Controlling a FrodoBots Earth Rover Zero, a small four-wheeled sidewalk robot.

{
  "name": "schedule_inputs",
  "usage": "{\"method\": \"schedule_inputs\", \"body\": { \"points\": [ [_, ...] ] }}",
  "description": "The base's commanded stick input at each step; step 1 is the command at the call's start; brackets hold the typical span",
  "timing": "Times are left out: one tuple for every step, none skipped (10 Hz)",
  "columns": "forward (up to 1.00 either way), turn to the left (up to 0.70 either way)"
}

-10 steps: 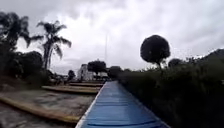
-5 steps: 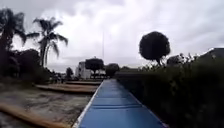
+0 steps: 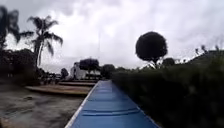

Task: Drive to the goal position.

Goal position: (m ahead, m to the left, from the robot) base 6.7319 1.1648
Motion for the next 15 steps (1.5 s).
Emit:
{"method": "schedule_inputs", "body": {
  "points": [
    [0.5, 0.0],
    [0.5, 0.0],
    [0.5, 0.0],
    [0.5, 0.0],
    [0.5, 0.0],
    [0.5, 0.0],
    [0.5, 0.0],
    [0.5, 0.0],
    [0.5, 0.0],
    [0.5, 0.0],
    [0.5, 0.0],
    [0.5, 0.0],
    [0.5, 0.0],
    [0.5, 0.0],
    [0.5, 0.0]
  ]
}}
